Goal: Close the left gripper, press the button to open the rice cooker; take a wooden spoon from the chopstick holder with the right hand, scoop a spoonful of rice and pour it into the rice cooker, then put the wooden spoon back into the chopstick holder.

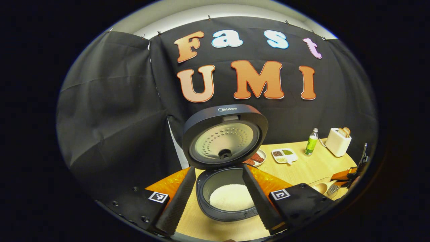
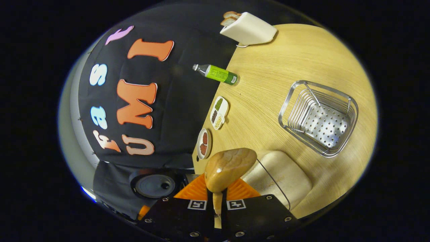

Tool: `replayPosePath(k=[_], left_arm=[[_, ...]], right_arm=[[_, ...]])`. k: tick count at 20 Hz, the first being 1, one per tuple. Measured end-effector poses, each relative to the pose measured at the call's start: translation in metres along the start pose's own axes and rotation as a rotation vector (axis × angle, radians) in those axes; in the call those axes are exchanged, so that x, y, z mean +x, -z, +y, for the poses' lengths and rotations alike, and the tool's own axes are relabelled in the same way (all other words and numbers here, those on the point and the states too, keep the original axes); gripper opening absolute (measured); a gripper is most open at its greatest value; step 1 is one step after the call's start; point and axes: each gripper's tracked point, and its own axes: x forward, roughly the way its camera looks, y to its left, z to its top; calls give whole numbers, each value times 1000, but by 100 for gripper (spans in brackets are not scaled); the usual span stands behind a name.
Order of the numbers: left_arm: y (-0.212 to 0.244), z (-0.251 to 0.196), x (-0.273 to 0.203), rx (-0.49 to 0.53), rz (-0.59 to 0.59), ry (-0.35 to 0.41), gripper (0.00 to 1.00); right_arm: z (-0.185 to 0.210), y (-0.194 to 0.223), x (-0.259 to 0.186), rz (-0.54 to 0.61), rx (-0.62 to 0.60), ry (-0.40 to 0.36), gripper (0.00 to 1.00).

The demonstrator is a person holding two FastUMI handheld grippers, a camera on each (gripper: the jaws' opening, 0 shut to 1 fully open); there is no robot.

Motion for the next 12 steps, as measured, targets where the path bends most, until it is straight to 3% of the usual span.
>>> replayPosePath(k=[6, 12], left_arm=[[1, 12, -6, -41, -21, -41, 95], [0, 41, -13, -65, -49, -83, 95]], right_arm=[[55, -8, -2, 18, 223, -180, 7], [119, 22, 30, 106, 233, -253, 8]])
